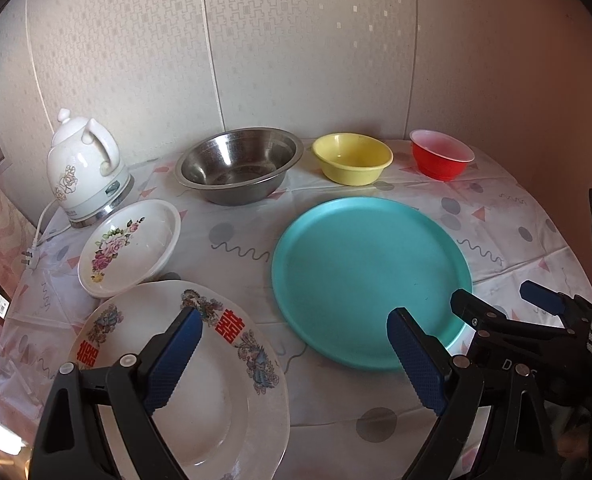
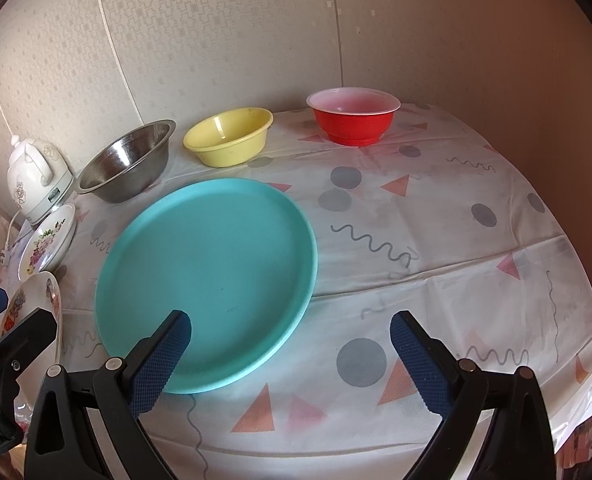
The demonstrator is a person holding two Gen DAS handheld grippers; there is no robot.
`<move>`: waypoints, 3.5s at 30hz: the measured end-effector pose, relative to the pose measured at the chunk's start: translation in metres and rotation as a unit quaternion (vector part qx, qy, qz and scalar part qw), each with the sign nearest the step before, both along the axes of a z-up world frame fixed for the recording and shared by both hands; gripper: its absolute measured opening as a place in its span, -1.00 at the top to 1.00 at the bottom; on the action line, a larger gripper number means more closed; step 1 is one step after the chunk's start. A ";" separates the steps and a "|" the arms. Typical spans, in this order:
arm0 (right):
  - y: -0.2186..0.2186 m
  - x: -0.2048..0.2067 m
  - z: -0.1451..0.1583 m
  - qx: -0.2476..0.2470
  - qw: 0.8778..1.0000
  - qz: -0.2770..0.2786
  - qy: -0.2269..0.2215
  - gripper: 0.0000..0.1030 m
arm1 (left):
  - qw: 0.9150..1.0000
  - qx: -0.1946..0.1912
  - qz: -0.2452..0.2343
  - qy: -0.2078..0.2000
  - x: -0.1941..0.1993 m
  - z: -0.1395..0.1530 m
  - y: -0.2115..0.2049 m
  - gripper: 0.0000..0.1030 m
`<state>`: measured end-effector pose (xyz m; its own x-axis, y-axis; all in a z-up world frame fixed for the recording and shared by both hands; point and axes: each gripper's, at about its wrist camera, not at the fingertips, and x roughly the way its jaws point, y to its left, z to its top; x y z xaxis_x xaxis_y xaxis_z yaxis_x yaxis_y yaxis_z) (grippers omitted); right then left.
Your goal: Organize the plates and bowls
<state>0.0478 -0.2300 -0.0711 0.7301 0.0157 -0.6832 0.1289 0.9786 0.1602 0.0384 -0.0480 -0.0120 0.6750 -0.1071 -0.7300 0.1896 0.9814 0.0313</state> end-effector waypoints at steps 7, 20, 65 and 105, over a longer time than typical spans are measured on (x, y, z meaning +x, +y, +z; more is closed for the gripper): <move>-0.008 0.011 -0.003 0.027 0.999 0.011 0.020 -0.87 | 0.999 -0.033 -0.016 0.038 0.016 -0.004 0.004 -0.78; -0.014 0.032 -0.010 0.064 0.996 0.029 0.053 0.25 | 0.987 -0.095 -0.007 0.126 0.078 -0.016 0.027 0.35; -0.021 0.047 -0.020 0.048 0.992 0.062 0.098 0.74 | 0.978 -0.055 -0.047 0.196 0.126 -0.058 0.010 0.36; -0.073 0.049 -0.009 0.044 0.994 -0.017 0.097 0.74 | 0.975 -0.052 -0.070 0.205 0.104 -0.063 -0.041 0.61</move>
<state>0.0968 -0.3035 -0.0801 0.5861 0.0585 -0.8081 0.1988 0.9565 0.2134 0.1419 -0.0893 -0.0751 0.3016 -0.2659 -0.9156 0.2980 0.9385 -0.1744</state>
